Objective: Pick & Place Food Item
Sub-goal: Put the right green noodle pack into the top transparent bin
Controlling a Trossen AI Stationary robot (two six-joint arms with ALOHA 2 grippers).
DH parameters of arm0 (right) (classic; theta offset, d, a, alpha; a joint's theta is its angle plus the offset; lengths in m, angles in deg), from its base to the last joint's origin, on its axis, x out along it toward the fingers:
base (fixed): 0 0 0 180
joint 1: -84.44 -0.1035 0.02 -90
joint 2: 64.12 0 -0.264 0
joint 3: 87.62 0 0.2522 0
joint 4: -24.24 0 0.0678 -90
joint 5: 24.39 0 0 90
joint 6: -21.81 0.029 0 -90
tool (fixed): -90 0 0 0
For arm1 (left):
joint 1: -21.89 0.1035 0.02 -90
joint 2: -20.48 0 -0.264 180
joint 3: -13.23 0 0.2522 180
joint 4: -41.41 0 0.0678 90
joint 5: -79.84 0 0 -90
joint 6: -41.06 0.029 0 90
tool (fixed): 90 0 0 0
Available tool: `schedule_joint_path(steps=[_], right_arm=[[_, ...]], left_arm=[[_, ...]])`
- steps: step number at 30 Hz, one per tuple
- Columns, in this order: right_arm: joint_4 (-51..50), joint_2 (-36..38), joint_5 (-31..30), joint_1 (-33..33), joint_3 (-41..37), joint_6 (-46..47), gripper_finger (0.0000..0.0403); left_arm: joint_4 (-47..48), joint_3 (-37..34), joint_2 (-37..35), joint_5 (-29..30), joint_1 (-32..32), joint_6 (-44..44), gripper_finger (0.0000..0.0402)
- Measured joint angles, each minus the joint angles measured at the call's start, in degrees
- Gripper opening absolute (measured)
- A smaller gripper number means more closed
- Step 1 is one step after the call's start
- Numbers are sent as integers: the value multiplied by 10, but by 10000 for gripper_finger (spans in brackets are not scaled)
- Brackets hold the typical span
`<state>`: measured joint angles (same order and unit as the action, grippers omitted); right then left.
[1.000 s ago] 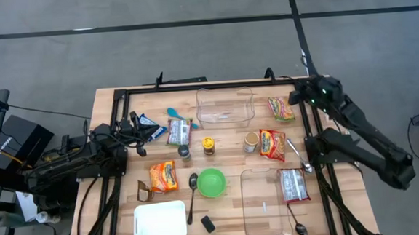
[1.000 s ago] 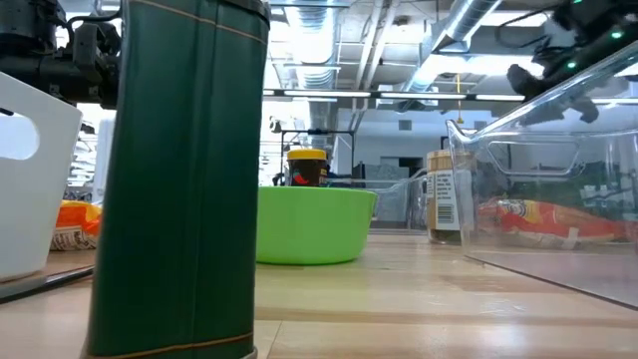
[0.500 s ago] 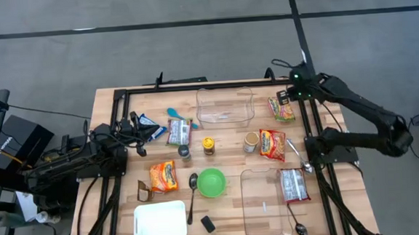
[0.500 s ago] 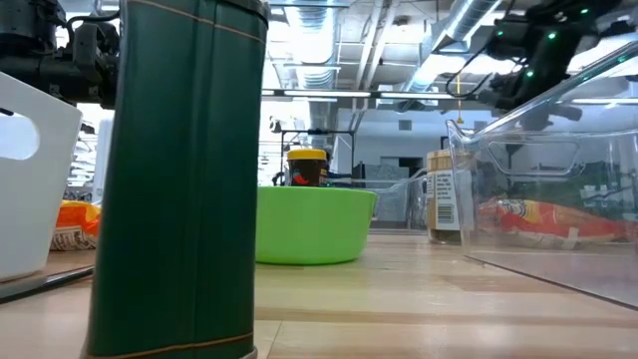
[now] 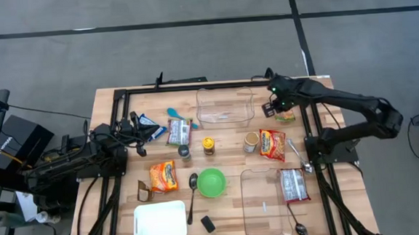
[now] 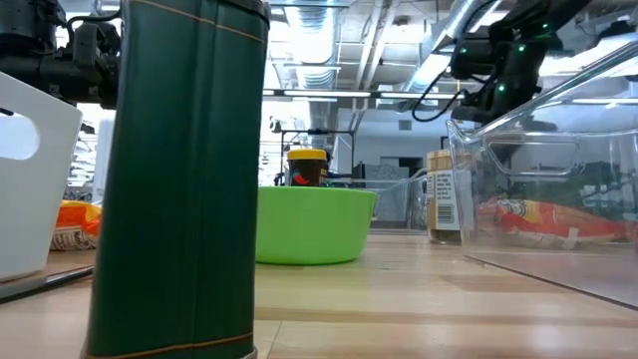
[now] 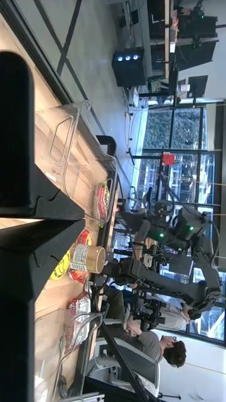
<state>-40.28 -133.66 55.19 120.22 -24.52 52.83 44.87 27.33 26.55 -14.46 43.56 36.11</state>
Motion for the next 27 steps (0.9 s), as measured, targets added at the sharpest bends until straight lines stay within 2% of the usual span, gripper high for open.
schedule_joint_path(steps=[7,18,22,27], right_arm=[[-2,-26,1,-29,0,20,0],[-7,-40,1,-30,0,16,2],[-18,-40,1,-30,0,15,31],[-24,-40,1,-30,0,15,95]], left_arm=[[0,0,0,0,0,0,1],[0,0,0,0,0,0,1],[0,0,0,0,0,0,1],[0,0,0,0,0,0,1]])
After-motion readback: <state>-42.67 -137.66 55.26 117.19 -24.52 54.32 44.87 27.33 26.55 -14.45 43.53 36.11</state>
